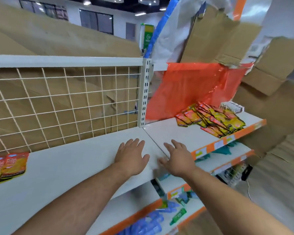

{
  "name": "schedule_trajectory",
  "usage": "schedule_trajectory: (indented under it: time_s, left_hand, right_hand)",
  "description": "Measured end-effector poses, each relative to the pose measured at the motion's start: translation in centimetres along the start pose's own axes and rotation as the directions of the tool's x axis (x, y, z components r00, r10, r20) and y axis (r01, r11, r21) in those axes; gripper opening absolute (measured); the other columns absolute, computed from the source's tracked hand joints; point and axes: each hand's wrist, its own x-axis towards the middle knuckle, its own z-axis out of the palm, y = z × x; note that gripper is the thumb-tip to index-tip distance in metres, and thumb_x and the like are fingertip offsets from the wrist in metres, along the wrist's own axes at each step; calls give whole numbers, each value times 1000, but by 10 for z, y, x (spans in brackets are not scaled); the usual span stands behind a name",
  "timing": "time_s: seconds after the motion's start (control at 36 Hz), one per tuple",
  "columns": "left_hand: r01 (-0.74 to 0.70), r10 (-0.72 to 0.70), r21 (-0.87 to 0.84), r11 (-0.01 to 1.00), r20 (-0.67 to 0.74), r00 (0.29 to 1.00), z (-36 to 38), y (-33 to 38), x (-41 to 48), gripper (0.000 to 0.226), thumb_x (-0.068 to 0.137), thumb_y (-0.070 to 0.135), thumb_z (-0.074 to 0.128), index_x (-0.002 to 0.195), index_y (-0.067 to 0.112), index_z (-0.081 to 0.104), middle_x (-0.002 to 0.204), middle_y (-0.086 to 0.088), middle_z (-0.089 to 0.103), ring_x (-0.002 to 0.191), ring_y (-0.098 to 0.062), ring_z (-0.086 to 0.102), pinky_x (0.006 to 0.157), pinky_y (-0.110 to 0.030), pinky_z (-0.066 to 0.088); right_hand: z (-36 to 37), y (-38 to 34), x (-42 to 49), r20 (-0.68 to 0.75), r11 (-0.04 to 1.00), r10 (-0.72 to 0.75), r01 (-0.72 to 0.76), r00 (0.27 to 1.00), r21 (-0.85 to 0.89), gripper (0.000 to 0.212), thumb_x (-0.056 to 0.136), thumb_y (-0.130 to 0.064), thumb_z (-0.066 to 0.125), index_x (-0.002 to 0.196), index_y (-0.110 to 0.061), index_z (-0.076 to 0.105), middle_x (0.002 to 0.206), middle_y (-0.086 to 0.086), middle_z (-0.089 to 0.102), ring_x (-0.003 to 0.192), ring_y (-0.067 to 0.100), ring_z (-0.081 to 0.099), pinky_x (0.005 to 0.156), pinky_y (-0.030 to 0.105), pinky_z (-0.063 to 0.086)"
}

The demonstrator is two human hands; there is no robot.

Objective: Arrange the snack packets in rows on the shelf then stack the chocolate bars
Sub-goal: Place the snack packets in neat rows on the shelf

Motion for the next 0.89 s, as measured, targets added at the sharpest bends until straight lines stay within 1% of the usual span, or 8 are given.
schedule_trajectory:
  time_s: [0.14, 0.22, 0.28, 0.39, 0.53, 0.61, 0.75, 0.89]
  left_hand:
    - [-37, 37, 3, 999, -6, 999, 7, 57, 20, 65, 99, 54, 33, 156, 27, 19, 164, 2, 17, 150, -21, 14, 122, -39, 10]
    - [-60, 60, 9, 998, 1, 998, 13, 79, 35, 64, 99, 53, 34, 156, 26, 21, 163, 1, 19, 149, -21, 16, 121, -37, 12]
    - [-61, 61, 7, 998, 21, 998, 18, 89, 46, 65, 99, 54, 34, 156, 26, 20, 164, 1, 17, 150, -21, 14, 122, -38, 11]
    - [-83, 82, 8, 997, 47, 996, 29, 102, 71, 65, 100, 53, 33, 156, 25, 20, 164, 0, 17, 150, -22, 14, 122, -38, 11]
    - [-129, 129, 29, 991, 22, 991, 39, 115, 115, 63, 99, 52, 36, 154, 23, 26, 160, 0, 27, 146, -22, 24, 118, -37, 20]
    - [-153, 153, 7, 988, 30, 988, 44, 122, 149, 64, 99, 52, 36, 155, 23, 25, 161, -1, 25, 146, -23, 23, 118, -39, 20]
    - [-192, 193, -19, 981, 35, 981, 47, 133, 201, 65, 98, 52, 37, 155, 21, 25, 161, -3, 26, 147, -23, 22, 119, -39, 20]
    - [-222, 223, -26, 975, 48, 974, 50, 135, 242, 65, 98, 52, 38, 153, 20, 28, 158, -4, 31, 144, -24, 27, 117, -39, 25]
  right_hand:
    - [-15, 57, -3, -7, 999, 23, -23, 1000, 23, 74, 94, -58, 50, 156, -24, 29, 163, 9, 21, 148, 29, 19, 119, 39, 26]
    - [-22, 84, -1, 1, 998, 46, -46, 999, 52, 73, 96, -57, 50, 156, -23, 27, 164, 9, 19, 149, 28, 17, 120, 39, 24]
    - [-24, 98, 2, -1, 996, 61, -61, 998, 61, 73, 97, -57, 49, 157, -22, 27, 164, 9, 18, 150, 27, 16, 120, 39, 24]
    - [-20, 120, 14, -1, 991, 99, -98, 995, 94, 71, 96, -56, 50, 156, -23, 28, 163, 8, 21, 149, 27, 18, 120, 38, 23]
    - [-14, 143, 39, 2, 984, 139, -138, 990, 109, 70, 96, -54, 51, 155, -24, 30, 163, 7, 21, 149, 26, 19, 119, 36, 22]
    - [-16, 156, 61, 15, 981, 163, -163, 987, 108, 70, 96, -52, 52, 156, -24, 29, 164, 7, 19, 149, 27, 19, 119, 35, 21]
    - [-21, 176, 105, 22, 970, 201, -202, 979, 137, 69, 95, -47, 56, 155, -23, 31, 164, 6, 20, 149, 25, 19, 118, 39, 29]
    - [-20, 189, 146, 23, 966, 210, -211, 977, 148, 70, 94, -48, 57, 154, -21, 34, 163, 7, 22, 150, 25, 20, 117, 39, 30]
